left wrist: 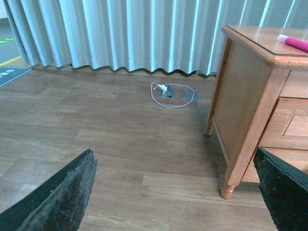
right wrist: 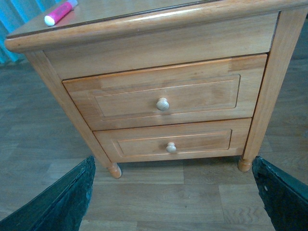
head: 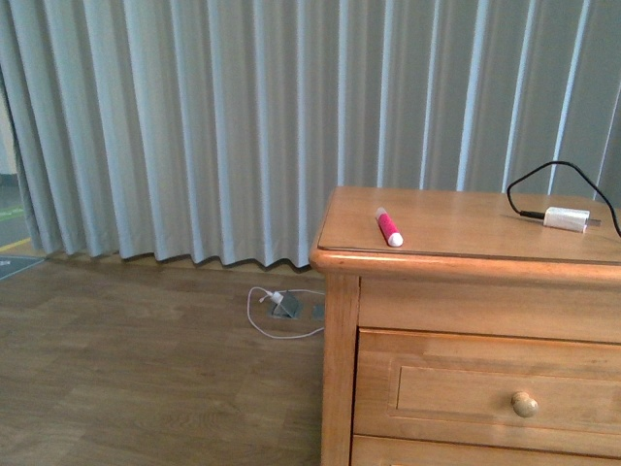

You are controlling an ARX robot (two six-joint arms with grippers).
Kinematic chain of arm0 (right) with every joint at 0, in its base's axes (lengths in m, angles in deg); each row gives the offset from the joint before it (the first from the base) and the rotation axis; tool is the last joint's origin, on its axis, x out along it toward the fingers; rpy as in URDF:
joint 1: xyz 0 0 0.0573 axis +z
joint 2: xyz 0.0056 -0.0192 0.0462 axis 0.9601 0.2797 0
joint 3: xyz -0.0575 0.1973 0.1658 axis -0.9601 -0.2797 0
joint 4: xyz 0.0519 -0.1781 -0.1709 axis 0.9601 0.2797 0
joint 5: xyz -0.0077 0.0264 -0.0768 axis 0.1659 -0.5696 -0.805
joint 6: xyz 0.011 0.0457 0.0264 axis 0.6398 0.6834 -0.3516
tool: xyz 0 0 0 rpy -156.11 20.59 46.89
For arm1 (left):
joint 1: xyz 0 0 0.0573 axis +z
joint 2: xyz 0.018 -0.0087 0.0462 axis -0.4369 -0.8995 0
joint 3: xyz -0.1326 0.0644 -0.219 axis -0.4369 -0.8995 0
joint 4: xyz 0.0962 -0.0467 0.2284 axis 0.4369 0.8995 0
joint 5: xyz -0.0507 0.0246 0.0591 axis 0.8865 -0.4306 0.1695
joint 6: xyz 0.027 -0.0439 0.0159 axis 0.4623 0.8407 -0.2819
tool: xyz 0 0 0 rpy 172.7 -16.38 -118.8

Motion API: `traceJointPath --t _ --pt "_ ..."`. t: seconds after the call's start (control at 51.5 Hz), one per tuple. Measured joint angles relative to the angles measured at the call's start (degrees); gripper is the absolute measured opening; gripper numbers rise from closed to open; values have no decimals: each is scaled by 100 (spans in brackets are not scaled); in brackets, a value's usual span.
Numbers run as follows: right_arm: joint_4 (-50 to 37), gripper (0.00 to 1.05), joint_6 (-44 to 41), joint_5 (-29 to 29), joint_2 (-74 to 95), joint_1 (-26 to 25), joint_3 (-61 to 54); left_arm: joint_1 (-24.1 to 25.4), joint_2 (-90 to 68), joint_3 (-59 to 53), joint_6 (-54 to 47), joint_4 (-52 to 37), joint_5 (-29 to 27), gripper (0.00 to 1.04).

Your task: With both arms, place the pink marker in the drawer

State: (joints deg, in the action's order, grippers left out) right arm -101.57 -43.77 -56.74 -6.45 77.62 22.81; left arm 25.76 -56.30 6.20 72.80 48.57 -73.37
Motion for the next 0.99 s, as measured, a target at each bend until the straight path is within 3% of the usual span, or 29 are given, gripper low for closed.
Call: traceJointPath --t 0.117,0.272,0.622,0.991 --pt "-1342 96 -33 -50 1875 13 376 0 0 0 -2 0 0 99" --pt "-2437 96 -181 -136 4085 105 1128 0 0 0 0 0 0 99" --pt "-3373 96 -619 -435 7108 466 2780 0 0 0 0 0 0 99" --pt "-3733 96 -822 -549 8675 494 4124 0 0 0 0 0 0 99"
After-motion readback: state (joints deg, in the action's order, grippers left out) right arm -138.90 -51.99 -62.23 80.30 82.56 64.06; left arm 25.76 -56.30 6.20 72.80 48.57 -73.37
